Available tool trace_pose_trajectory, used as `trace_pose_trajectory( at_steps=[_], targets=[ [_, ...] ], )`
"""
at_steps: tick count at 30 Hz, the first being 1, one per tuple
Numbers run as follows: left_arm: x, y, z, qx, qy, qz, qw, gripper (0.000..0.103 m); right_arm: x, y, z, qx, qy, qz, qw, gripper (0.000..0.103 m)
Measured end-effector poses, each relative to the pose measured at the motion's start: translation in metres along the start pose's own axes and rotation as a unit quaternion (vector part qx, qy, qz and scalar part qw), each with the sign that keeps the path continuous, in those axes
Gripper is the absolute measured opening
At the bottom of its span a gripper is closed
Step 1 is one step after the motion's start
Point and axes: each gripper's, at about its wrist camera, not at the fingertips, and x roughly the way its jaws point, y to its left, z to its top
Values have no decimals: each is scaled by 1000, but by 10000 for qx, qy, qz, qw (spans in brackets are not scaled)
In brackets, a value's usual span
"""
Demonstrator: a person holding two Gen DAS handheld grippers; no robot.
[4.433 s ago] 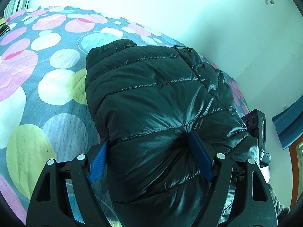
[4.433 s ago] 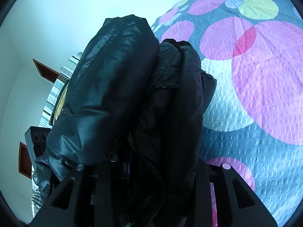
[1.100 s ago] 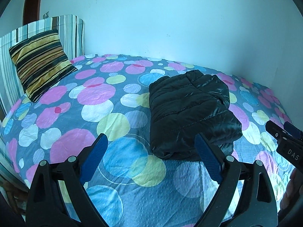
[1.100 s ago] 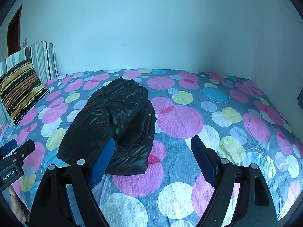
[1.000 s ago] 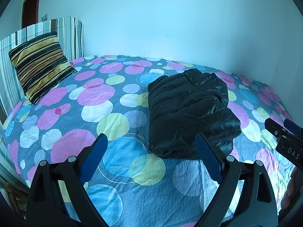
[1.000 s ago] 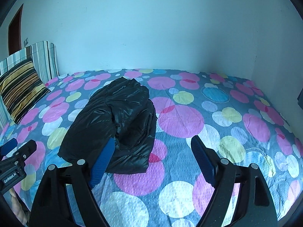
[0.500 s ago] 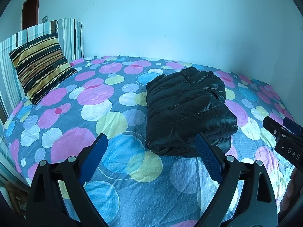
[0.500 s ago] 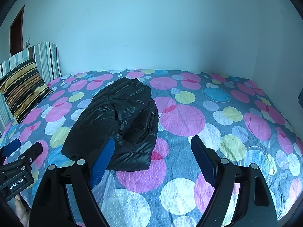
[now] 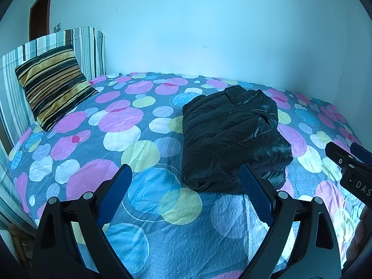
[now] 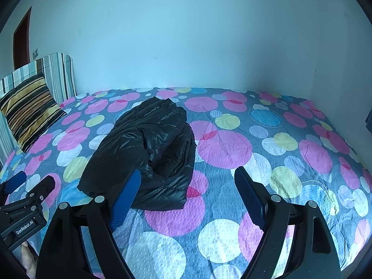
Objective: Fold large clothes
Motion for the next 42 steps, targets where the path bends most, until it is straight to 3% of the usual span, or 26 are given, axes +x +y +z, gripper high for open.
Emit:
trace_pose_trajectory(
  at_steps=[16, 20, 27, 32, 42],
  targets=[
    [-14, -5, 1, 40, -230, 154, 9996, 95, -4, 2, 3, 10, -52, -3, 10000, 81],
    [-20, -7, 2, 78, -347, 167, 9992, 101, -9, 3, 6, 23, -104, -12, 9999, 81],
    [-28, -13, 5, 141, -508, 212, 9984, 101, -13, 4, 6, 44, -177, -30, 9998, 81],
    [-29, -15, 4, 257, -543, 374, 9975, 101, -13, 4, 6, 56, -200, -31, 9998, 81],
    [-28, -18, 4, 307, -536, 359, 9974, 101, -14, 4, 5, 58, -198, -49, 9998, 81]
  ],
)
